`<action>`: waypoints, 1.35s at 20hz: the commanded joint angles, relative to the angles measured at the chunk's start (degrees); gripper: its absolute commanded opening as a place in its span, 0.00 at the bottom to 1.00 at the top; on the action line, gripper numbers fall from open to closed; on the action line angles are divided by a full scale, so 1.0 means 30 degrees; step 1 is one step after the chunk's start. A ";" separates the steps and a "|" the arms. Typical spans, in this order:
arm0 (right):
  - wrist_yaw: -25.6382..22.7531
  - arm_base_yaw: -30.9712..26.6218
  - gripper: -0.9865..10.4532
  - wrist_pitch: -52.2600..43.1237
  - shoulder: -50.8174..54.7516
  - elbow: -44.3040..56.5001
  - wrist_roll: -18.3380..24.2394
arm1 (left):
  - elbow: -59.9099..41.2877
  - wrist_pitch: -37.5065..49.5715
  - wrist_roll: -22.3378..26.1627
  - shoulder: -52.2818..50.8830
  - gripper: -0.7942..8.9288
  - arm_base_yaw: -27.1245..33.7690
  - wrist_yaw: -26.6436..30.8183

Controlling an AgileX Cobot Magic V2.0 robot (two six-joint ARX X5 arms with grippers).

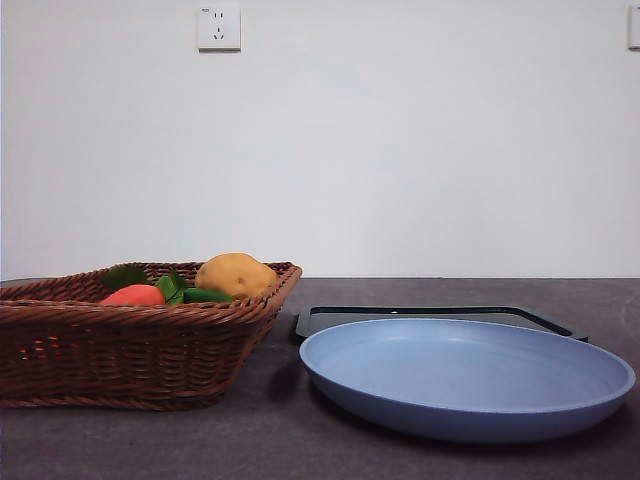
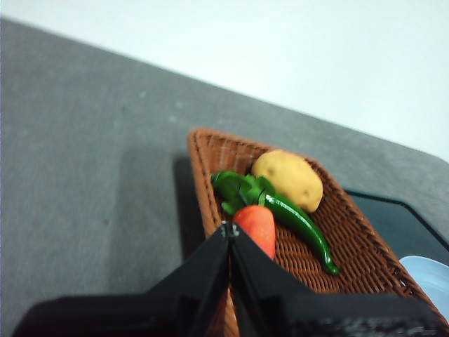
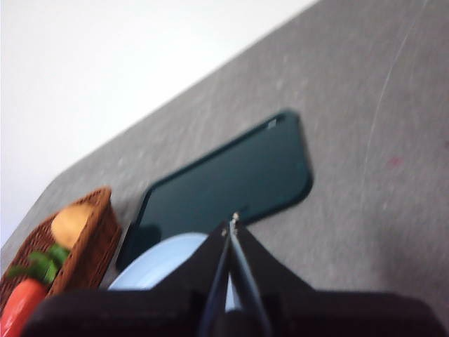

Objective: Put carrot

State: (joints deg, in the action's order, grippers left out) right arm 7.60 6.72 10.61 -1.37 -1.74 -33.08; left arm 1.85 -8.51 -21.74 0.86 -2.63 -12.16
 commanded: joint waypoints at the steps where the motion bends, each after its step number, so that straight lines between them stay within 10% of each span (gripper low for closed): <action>1: 0.0444 0.0015 0.09 0.0401 -0.0721 -0.1158 -0.0379 | 0.1326 -0.0546 -0.0364 0.0619 0.09 0.0036 0.0051; 10: 0.0590 0.0015 0.09 0.3541 -0.5180 -0.5625 0.0124 | 0.5741 -0.2463 0.1413 0.6047 0.09 0.0029 -0.0984; 27: 0.5085 0.0015 0.10 0.8080 -1.6772 -1.2123 0.5923 | 1.3668 -0.8051 0.5311 1.7231 0.09 -0.1727 -0.5530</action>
State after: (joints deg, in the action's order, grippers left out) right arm 22.52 6.72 35.14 -51.48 -37.21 -16.88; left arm 42.11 -32.86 -7.09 52.31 -7.57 -28.47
